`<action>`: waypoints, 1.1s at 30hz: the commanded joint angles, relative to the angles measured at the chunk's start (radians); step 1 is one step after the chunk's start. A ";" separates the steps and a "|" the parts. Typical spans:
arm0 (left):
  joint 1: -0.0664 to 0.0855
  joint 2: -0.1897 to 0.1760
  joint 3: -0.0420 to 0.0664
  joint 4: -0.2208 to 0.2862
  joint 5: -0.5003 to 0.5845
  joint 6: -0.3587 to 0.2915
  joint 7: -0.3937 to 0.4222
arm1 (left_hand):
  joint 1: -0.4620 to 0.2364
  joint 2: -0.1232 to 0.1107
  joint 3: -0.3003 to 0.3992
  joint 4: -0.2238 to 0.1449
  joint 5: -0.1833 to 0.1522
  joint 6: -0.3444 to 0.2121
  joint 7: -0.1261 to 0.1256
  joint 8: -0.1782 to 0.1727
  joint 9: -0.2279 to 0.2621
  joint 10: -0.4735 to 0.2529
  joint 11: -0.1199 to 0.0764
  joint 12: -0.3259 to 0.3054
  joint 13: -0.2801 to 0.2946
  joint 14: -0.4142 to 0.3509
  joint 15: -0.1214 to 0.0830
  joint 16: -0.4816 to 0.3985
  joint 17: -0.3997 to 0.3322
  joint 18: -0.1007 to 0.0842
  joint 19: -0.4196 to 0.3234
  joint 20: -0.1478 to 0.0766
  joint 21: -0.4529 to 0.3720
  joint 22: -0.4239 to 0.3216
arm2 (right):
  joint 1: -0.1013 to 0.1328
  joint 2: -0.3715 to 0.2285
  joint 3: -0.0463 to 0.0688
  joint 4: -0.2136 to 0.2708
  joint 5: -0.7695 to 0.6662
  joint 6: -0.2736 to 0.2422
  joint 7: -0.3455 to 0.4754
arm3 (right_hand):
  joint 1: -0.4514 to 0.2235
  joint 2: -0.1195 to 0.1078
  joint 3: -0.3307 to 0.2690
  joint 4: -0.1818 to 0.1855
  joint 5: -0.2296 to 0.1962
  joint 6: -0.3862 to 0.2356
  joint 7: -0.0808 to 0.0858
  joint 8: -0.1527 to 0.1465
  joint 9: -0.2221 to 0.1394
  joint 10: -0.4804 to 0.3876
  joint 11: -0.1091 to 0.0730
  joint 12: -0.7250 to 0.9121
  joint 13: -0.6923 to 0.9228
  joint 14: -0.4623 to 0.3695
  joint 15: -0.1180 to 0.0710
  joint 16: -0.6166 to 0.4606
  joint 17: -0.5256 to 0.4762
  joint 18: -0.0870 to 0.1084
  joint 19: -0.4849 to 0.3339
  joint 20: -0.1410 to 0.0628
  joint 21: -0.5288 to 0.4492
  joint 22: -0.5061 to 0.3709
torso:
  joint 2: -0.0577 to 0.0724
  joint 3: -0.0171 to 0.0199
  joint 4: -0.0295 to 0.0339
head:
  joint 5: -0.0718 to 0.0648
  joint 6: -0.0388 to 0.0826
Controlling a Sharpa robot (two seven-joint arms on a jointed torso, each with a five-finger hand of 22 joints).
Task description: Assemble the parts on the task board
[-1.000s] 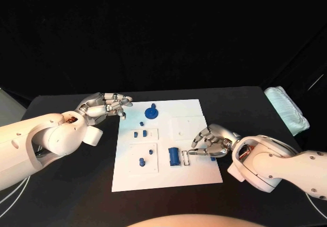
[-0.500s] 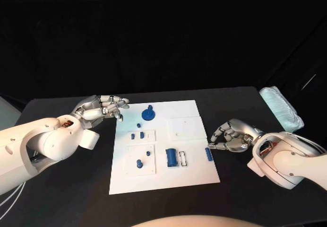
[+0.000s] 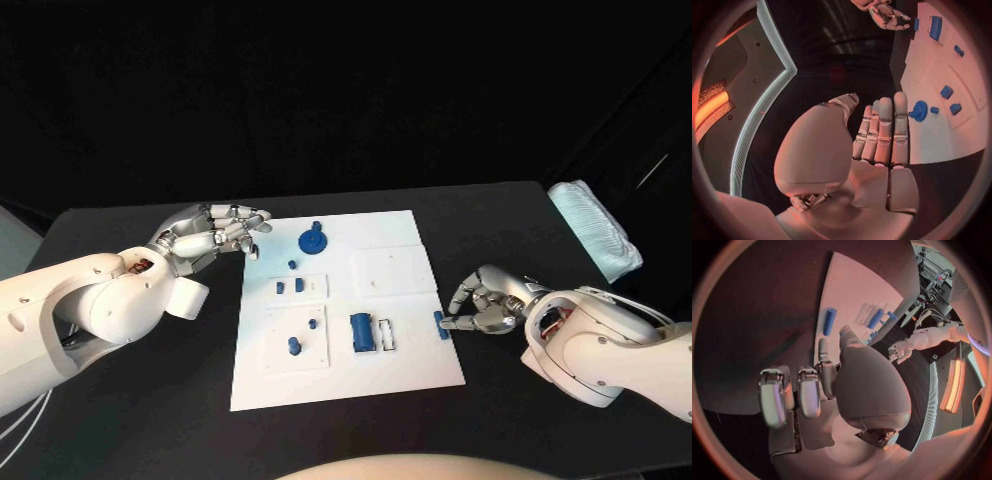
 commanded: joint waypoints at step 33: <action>-0.001 -0.004 0.001 0.005 0.008 0.026 0.000 | 0.002 -0.005 -0.004 0.004 -0.001 0.000 -0.005 0.005 -0.001 0.007 0.000 0.006 0.002 0.004 -0.003 -0.005 0.002 0.015 0.005 -0.004 -0.007 -0.001 | -0.048 0.133 -0.002 -0.070 -0.246 0.093 -0.144 | 0.077 0.016 0.084 -0.008 0.008 0.016 -0.013 0.008 0.003 0.026 -0.016 -0.002 0.132 0.098 -0.015 -0.002 0.238 -0.014 0.105 -0.006 0.006 0.263 | -0.001 -0.0016 0.0006 | 0.013 -0.006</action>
